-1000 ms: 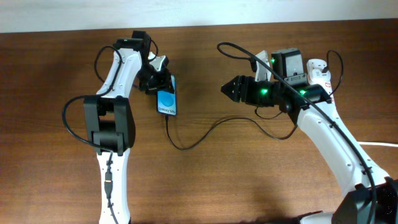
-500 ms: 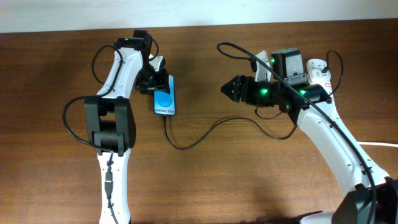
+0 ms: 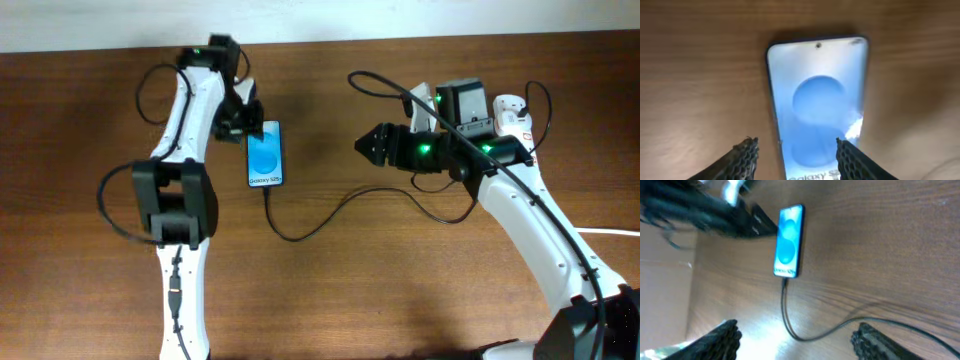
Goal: Plug charger to phone and switch on socket
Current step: 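Lift the left arm away and move the right gripper to the power strip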
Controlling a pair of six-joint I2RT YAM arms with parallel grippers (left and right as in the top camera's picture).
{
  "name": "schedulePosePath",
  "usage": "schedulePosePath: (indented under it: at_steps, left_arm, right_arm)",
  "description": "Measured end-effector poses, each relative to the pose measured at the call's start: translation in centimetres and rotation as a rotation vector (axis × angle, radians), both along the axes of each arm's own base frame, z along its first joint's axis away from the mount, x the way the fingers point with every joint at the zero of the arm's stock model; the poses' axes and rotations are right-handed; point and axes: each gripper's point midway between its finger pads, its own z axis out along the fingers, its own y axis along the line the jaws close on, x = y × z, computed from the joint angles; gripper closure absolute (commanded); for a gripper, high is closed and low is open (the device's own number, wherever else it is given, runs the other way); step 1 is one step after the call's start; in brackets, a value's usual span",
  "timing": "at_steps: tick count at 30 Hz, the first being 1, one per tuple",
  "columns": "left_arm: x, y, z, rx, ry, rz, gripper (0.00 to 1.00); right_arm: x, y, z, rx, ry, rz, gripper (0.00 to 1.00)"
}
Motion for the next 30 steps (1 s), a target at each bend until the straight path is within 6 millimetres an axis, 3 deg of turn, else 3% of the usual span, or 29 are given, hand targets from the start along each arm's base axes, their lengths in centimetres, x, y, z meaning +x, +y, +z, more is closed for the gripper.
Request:
schedulePosePath:
  at_steps: [3,5,7,9,13,15,18,19,21,25,27,30]
  left_arm:
    - [2.5,0.0,7.7,-0.016,-0.172,0.006,0.42]
    - [3.1,0.0,13.2,-0.031,-0.305,0.008,0.39]
    - [2.6,0.5,17.4,-0.041,-0.397,0.017,0.38]
    - [2.3,1.5,20.0,-0.043,-0.457,0.035,0.37]
    - [1.8,3.6,22.4,-0.042,-0.505,0.074,0.34]
    - [1.2,3.8,24.3,-0.047,-0.543,0.077,0.27]
    - [0.3,3.4,26.5,-0.069,-0.585,0.074,0.03]
    - [0.0,3.4,27.2,-0.075,-0.6,0.074,0.01]
    - [-0.4,3.3,28.1,-0.08,-0.62,0.069,0.01]
    - [-0.4,3.3,28.2,-0.082,-0.619,0.068,0.01]
    - [-0.4,3.3,28.2,-0.082,-0.62,0.068,0.01]
    - [-0.4,3.3,28.2,-0.083,-0.62,0.068,0.01]
  right_arm:
    - [-1.2,-0.6,0.1,-0.061,0.05,0.022,0.18]
    - [-1.3,-1.3,2.1,-0.113,0.038,0.029,0.18]
    - [-1.7,-2.3,4.2,-0.178,0.033,0.022,0.17]
    - [-1.8,-3.3,6.2,-0.235,0.016,0.001,0.17]
    - [-2.1,-6.5,10.7,-0.332,-0.028,-0.091,0.17]
    - [-3.0,-10.0,12.5,-0.366,-0.032,-0.184,0.17]
    - [-5.2,-17.0,14.8,-0.398,-0.045,-0.389,0.11]
    - [-6.4,-19.7,15.7,-0.413,-0.054,-0.473,0.07]
    - [-8.4,-24.9,17.1,-0.43,-0.071,-0.633,0.07]
    - [-9.2,-32.7,16.0,-0.381,-0.038,-0.771,0.07]
    - [-8.0,-36.3,13.2,-0.34,0.028,-0.79,0.07]
    - [-5.6,-38.4,9.8,-0.302,0.08,-0.762,0.07]
